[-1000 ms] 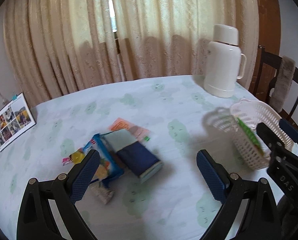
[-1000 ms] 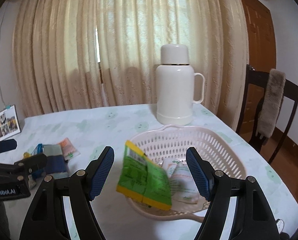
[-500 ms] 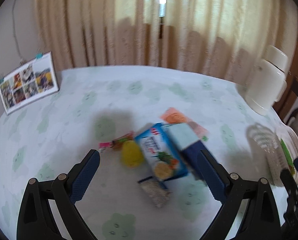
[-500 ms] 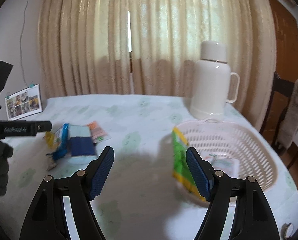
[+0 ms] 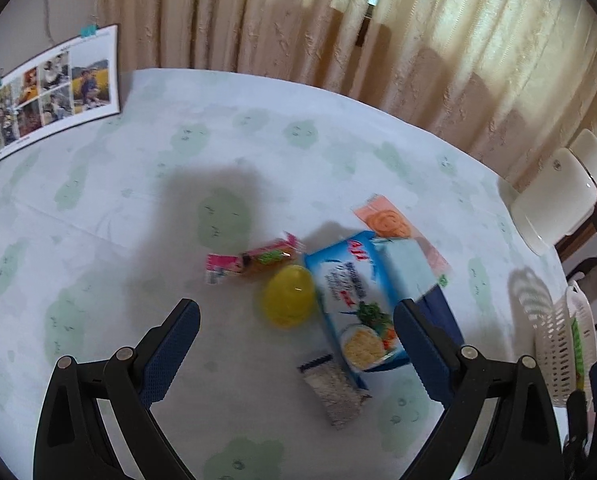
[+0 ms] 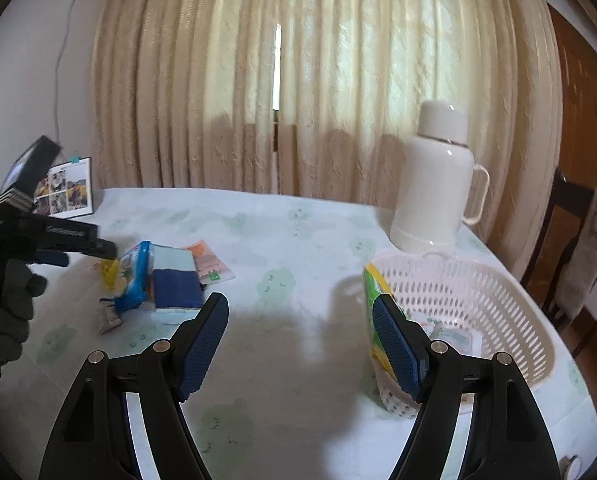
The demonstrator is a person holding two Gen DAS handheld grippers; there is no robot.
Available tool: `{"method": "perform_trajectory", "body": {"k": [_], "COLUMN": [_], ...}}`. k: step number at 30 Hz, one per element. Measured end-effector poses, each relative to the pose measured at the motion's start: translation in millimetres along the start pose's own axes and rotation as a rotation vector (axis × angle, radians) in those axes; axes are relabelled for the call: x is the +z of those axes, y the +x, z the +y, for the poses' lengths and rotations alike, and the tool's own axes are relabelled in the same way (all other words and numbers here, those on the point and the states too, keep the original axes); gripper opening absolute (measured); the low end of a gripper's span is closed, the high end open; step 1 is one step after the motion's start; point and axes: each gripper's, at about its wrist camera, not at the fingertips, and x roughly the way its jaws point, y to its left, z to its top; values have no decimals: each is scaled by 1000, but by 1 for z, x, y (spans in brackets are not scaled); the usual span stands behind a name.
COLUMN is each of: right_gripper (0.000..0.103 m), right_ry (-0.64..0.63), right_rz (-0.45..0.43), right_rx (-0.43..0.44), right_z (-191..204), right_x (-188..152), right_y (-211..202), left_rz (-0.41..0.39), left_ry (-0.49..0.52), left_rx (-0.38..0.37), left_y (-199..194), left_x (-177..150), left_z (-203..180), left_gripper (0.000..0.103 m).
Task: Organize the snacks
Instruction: 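Grasp the blue-and-white cracker pack with the left gripper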
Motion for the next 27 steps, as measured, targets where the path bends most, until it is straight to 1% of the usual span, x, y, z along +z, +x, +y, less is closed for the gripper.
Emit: {"method": "perform_trajectory", "body": {"k": [4,6,7,8,9,11,14,16,17,18,19,22,27], "right_gripper": [75,75,75,75,75,75,75,75,75,75,75,75,75], "right_ry": [-40,-61,-70,-79,-90,-105,-122,-126,-126,-126,-126,-116,-112], "right_rz": [-2,9,13,17,22,26,33,42,47,52,57,63,67], "right_rx": [19,32,36,41,46,52,60,66,69,71,74,82,88], "right_z": [12,19,21,23,26,30,33,34,34,34,34,33,33], "right_x": [-2,-4,-5,-5,-7,-8,-10,-11,-12,-12,-12,-13,-12], "right_y": [-2,0,1,2,3,4,5,7,8,9,10,11,11], "left_rz": [46,70,78,92,107,129,142,143,143,148,156,142,140], "left_ry": [-8,-25,-31,-38,-45,-60,-83,-90,-86,-83,-80,-60,-59], "left_rx": [-50,-65,-71,-81,-91,-105,-120,-131,-142,-163,-181,-165,-170], "left_y": [11,17,20,23,27,33,39,40,39,39,39,35,27], "left_x": [0,1,1,1,1,1,1,1,1,1,1,0,-3], "left_z": [-10,-12,-11,-12,-12,-10,-8,-7,-8,-8,-8,-11,-7], "left_gripper": [96,94,91,84,75,74,74,69,58,42,40,37,37]}}
